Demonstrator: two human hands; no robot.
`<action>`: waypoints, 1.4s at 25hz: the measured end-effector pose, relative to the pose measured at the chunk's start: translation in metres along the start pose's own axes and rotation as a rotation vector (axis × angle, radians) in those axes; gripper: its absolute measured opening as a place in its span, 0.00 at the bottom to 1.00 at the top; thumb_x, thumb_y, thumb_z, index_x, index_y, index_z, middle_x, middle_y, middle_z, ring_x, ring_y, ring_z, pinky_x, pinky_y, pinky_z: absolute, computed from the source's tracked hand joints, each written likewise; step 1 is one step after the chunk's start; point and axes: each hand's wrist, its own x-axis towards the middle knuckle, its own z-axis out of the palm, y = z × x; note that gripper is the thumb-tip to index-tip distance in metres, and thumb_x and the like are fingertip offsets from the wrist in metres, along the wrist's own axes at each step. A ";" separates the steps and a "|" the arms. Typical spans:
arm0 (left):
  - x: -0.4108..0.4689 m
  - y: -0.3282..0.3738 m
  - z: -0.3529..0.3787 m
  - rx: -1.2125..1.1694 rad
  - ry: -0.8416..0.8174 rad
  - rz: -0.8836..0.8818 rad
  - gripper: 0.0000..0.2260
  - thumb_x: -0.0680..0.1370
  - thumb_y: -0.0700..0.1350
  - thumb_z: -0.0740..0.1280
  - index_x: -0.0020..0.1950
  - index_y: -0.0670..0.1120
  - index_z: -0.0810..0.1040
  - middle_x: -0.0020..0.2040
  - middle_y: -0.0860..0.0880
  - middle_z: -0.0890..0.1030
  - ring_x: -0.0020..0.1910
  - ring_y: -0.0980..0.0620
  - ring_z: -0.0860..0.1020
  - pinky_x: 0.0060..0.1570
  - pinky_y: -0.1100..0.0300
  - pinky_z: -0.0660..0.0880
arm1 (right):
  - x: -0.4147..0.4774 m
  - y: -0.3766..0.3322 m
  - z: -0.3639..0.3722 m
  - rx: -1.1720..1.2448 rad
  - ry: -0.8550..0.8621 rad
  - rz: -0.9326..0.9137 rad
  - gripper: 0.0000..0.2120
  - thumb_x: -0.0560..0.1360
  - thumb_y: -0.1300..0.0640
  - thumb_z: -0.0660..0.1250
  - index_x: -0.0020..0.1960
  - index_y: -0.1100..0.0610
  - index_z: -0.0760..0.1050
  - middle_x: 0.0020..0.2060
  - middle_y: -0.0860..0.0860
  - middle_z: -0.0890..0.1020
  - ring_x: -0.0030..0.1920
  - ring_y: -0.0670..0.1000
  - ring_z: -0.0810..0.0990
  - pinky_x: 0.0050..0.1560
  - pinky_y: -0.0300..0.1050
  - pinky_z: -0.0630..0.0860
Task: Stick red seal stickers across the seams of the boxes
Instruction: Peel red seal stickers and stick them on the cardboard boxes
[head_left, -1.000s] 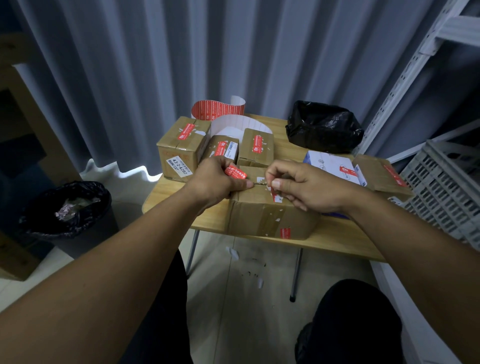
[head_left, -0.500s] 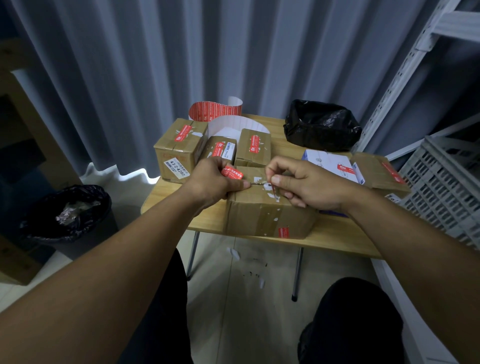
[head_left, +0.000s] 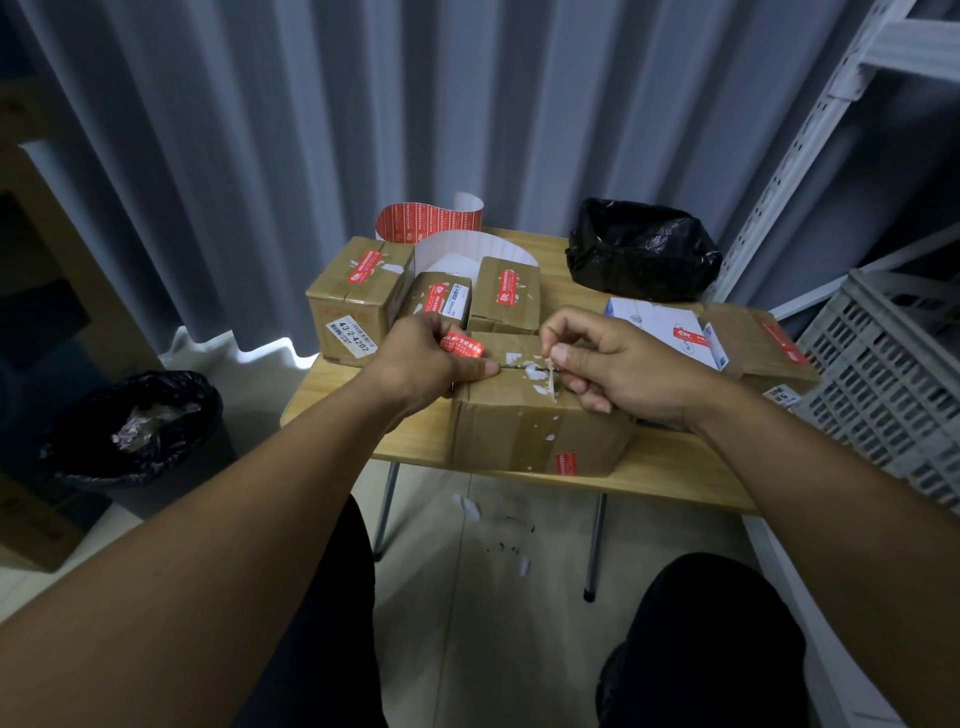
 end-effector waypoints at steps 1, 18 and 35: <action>0.000 0.000 0.000 0.003 0.003 -0.002 0.19 0.69 0.40 0.80 0.57 0.41 0.78 0.53 0.44 0.83 0.52 0.47 0.82 0.43 0.58 0.81 | 0.000 0.000 0.001 0.020 0.008 -0.002 0.07 0.85 0.62 0.58 0.50 0.55 0.73 0.31 0.48 0.71 0.27 0.46 0.67 0.29 0.40 0.67; -0.017 0.044 0.009 -0.004 0.100 0.227 0.06 0.77 0.38 0.68 0.53 0.39 0.80 0.44 0.44 0.82 0.42 0.51 0.79 0.39 0.60 0.77 | 0.011 -0.041 0.002 0.090 0.493 -0.088 0.10 0.80 0.63 0.66 0.43 0.51 0.78 0.28 0.43 0.78 0.26 0.39 0.71 0.28 0.30 0.67; -0.014 0.082 0.038 -0.653 -0.145 -0.048 0.04 0.81 0.37 0.66 0.51 0.39 0.80 0.41 0.44 0.82 0.38 0.53 0.80 0.51 0.57 0.81 | 0.006 -0.047 -0.010 -0.615 0.583 -0.334 0.11 0.73 0.57 0.74 0.56 0.52 0.83 0.49 0.51 0.79 0.45 0.50 0.79 0.50 0.49 0.77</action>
